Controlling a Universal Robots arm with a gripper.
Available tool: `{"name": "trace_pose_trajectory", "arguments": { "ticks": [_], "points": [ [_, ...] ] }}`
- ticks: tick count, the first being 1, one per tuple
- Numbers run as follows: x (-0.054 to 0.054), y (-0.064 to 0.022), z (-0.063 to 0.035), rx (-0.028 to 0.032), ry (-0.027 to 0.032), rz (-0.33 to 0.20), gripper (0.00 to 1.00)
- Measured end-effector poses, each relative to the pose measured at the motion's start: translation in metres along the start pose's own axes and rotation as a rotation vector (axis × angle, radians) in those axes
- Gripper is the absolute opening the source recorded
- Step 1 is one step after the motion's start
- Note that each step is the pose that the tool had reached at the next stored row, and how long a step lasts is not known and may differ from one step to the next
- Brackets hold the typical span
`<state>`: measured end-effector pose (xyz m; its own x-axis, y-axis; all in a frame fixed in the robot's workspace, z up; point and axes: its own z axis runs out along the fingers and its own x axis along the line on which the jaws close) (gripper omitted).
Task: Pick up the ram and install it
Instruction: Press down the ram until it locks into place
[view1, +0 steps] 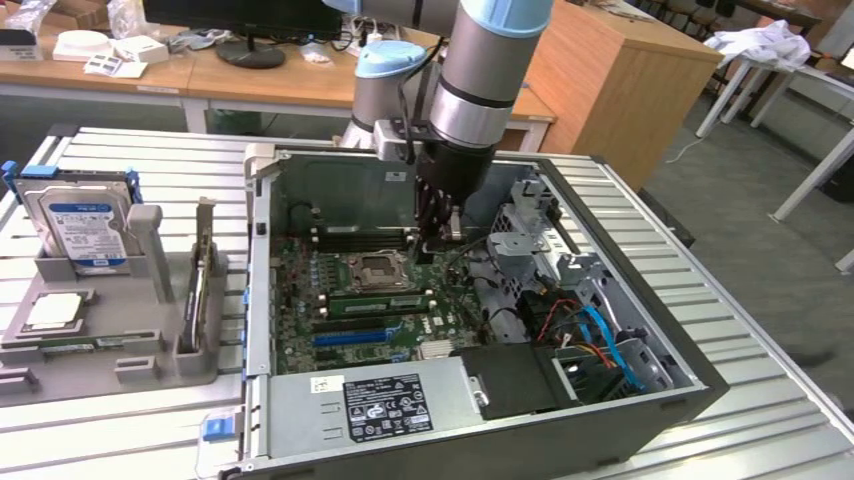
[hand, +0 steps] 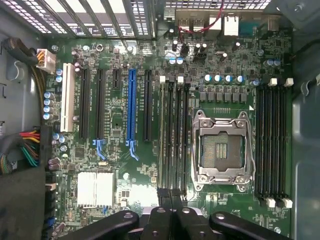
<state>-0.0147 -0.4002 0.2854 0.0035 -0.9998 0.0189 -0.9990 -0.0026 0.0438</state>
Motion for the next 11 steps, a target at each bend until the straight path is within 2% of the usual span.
{"name": "trace_pose_trajectory", "arguments": {
  "ticks": [9,11],
  "points": [
    [-0.0001,-0.0001,0.0002,0.0002,-0.0005,0.0,0.11],
    [-0.0001,-0.0049,0.0004,-0.0009,-0.0061,0.0,0.11]
  ]
}}
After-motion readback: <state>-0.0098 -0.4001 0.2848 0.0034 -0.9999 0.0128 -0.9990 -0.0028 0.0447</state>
